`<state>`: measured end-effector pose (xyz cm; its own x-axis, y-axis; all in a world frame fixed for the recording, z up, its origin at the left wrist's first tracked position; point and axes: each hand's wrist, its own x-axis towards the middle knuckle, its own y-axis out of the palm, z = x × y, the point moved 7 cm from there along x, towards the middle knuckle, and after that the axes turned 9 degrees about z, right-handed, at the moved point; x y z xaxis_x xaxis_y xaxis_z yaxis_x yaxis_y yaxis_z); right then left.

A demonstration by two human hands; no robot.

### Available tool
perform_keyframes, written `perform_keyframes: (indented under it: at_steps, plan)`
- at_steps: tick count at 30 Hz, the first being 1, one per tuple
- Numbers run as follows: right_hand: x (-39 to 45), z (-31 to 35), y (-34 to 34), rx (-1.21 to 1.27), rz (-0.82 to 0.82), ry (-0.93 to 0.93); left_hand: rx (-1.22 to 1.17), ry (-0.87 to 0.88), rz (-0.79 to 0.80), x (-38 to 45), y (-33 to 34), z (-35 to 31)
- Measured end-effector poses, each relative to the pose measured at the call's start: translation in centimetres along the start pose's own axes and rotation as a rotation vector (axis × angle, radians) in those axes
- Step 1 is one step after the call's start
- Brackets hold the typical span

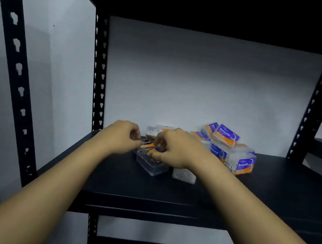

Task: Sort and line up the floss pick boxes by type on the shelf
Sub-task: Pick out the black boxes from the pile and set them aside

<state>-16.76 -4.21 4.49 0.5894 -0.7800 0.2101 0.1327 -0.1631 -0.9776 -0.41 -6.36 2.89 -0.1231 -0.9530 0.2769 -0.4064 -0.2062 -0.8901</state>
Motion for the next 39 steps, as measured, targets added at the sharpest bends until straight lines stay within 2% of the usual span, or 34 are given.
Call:
perform_keyframes:
  at_steps: [4,7,13,19,26,32,39]
  plan:
    - [2.2,-0.8,-0.4,-0.053,0.047,0.023,-0.015,-0.107,-0.011,2.0,-0.1,1.1]
    - [3.4,-1.8,0.5,0.026,0.037,0.011,-0.055,-0.115,0.005,3.3,1.2,1.8]
    - [3.8,-2.9,2.4,0.16,0.03,-0.051,-0.125,-0.079,-0.079,3.5,2.6,3.0]
    - [2.8,-3.1,2.2,0.097,-0.011,-0.018,-0.096,-0.151,0.026,3.2,3.8,3.7]
    - [2.5,-3.1,3.5,0.015,0.077,0.092,-0.185,-0.174,0.129,3.2,4.5,4.3]
    - [2.6,-3.1,3.9,0.175,0.187,0.06,-0.329,-0.173,0.17,2.9,4.6,4.5]
    - [2.7,-3.2,4.0,0.329,0.121,-0.018,-0.403,-0.152,0.113,2.3,3.3,5.4]
